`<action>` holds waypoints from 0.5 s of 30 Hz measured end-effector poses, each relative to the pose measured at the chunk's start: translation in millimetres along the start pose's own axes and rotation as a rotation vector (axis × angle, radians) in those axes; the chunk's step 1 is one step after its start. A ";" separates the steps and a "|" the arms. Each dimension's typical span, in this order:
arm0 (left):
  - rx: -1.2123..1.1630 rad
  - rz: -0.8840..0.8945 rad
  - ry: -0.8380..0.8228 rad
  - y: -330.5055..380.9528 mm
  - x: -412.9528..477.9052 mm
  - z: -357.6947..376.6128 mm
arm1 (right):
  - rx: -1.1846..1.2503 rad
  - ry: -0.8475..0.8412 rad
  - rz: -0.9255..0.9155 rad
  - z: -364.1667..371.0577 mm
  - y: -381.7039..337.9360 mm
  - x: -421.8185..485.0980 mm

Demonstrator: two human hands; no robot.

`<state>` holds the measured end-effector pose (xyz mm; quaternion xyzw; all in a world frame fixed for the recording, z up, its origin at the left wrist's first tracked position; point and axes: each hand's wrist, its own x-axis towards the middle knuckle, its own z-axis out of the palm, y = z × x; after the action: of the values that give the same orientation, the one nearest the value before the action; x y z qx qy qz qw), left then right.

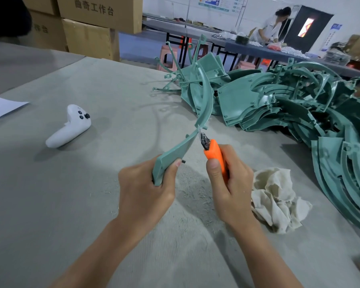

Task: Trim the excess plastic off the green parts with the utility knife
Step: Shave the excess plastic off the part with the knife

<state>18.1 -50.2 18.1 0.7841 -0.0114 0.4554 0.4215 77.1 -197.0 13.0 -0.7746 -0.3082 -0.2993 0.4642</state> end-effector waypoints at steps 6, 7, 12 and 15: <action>0.003 -0.073 0.045 -0.4 -4.1 2.3 | -0.030 0.019 0.005 -0.6 -1.9 -0.6; 0.000 -0.080 0.043 0.1 -4.3 2.3 | -0.033 0.020 0.004 -0.5 -2.4 -0.2; -0.020 -0.115 0.030 1.2 -3.7 1.7 | -0.026 0.027 0.009 -1.3 -1.3 0.4; -0.029 -0.109 0.024 0.4 -3.8 0.6 | -0.031 0.030 0.020 -0.9 -0.6 1.0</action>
<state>16.1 -52.3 15.5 0.7717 0.0300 0.4410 0.4572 77.2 -197.5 14.4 -0.7803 -0.2886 -0.3107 0.4596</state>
